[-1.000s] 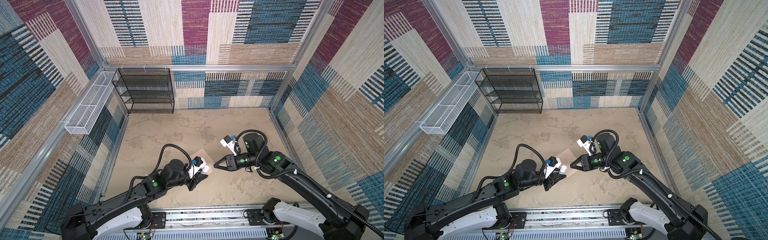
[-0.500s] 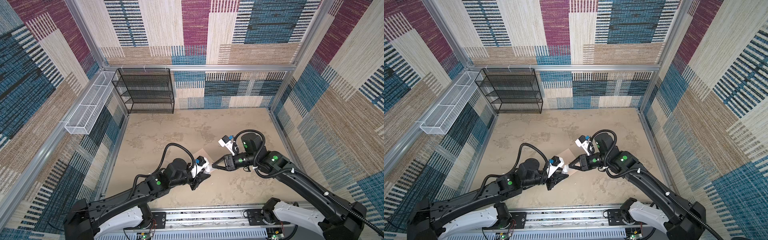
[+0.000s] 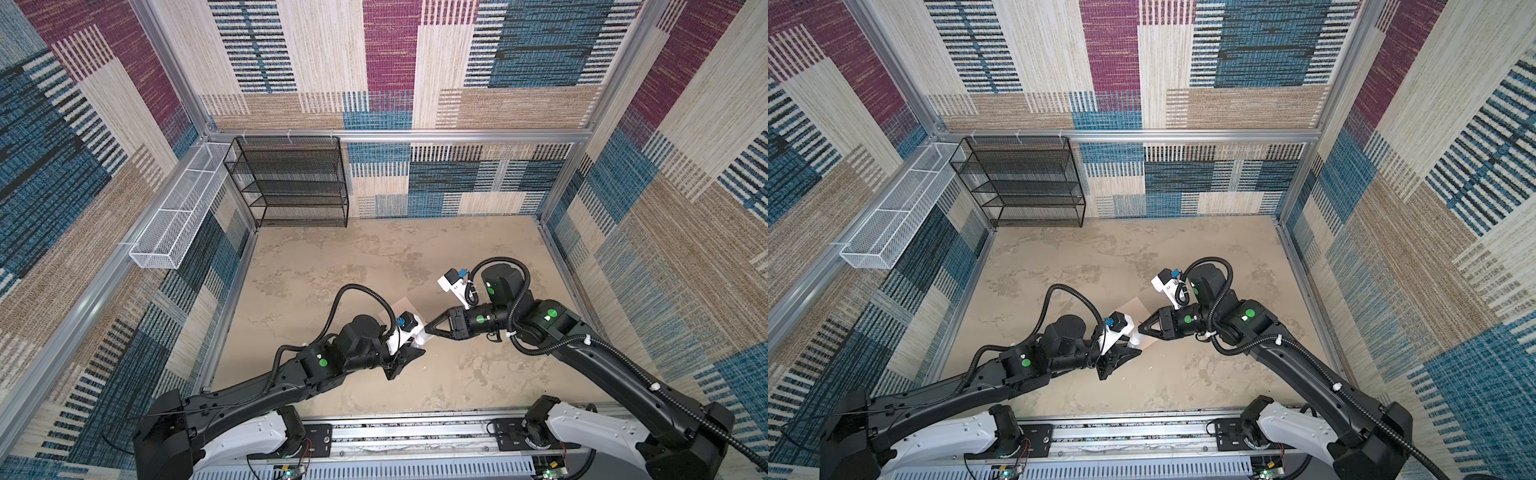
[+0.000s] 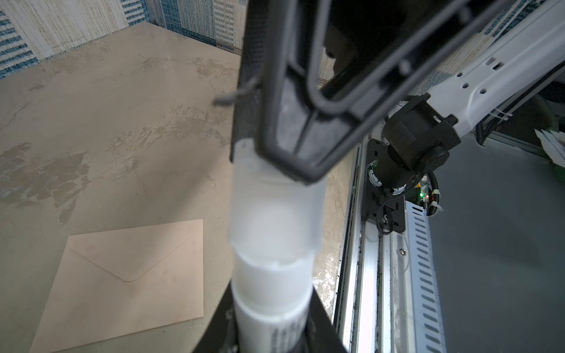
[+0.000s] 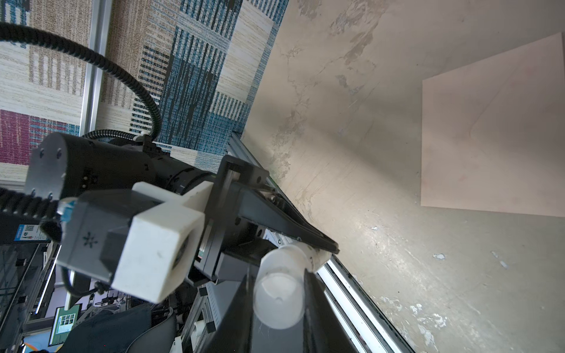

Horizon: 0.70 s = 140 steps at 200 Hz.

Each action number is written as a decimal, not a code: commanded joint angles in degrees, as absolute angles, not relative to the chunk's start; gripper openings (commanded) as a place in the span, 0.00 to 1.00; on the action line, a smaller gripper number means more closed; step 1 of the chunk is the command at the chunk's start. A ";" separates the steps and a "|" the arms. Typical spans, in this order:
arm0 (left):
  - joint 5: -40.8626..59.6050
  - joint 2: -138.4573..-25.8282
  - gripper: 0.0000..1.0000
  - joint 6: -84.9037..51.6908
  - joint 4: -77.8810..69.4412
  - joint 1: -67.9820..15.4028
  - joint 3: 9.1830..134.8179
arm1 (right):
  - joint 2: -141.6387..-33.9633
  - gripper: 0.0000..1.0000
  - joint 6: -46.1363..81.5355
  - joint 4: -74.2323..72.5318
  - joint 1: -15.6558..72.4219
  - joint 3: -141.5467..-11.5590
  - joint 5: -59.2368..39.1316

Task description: Place the letter into the envelope and seal it

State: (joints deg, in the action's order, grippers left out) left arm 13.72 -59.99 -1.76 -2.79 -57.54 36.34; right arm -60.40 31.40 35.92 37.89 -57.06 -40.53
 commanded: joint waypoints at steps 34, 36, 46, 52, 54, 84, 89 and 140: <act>14.06 -60.78 0.00 -1.52 -6.76 -57.83 37.70 | -61.05 0.24 32.69 33.39 39.87 -58.57 -41.71; 14.13 -60.86 0.00 -1.54 -6.77 -57.83 37.70 | -61.08 0.24 32.67 33.44 39.92 -58.61 -41.63; 14.23 -61.00 0.00 -1.56 -6.71 -57.88 37.79 | -61.34 0.24 32.67 33.49 40.31 -58.84 -41.20; 14.32 -61.17 0.00 -1.50 -6.72 -57.90 37.80 | -61.50 0.24 32.69 33.59 40.55 -59.01 -40.91; 14.32 -61.17 0.00 -1.54 -6.73 -57.85 37.93 | -61.47 0.24 32.70 33.58 40.64 -59.07 -40.86; 13.91 -61.39 0.00 -1.83 -6.59 -57.88 38.10 | -62.31 0.24 32.76 34.21 41.52 -60.31 -39.62; 13.70 -61.35 0.00 -1.89 -6.62 -57.83 38.07 | -62.50 0.24 32.57 34.43 41.64 -60.53 -39.34; 12.58 -60.34 0.00 -2.02 -6.49 -57.88 38.06 | -63.15 0.24 31.90 36.86 42.73 -61.67 -36.21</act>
State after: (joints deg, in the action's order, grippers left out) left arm 13.04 -60.82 -2.00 -1.85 -57.65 37.30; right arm -62.92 31.57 38.44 41.82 -61.12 -33.45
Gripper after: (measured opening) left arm 0.261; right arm 0.272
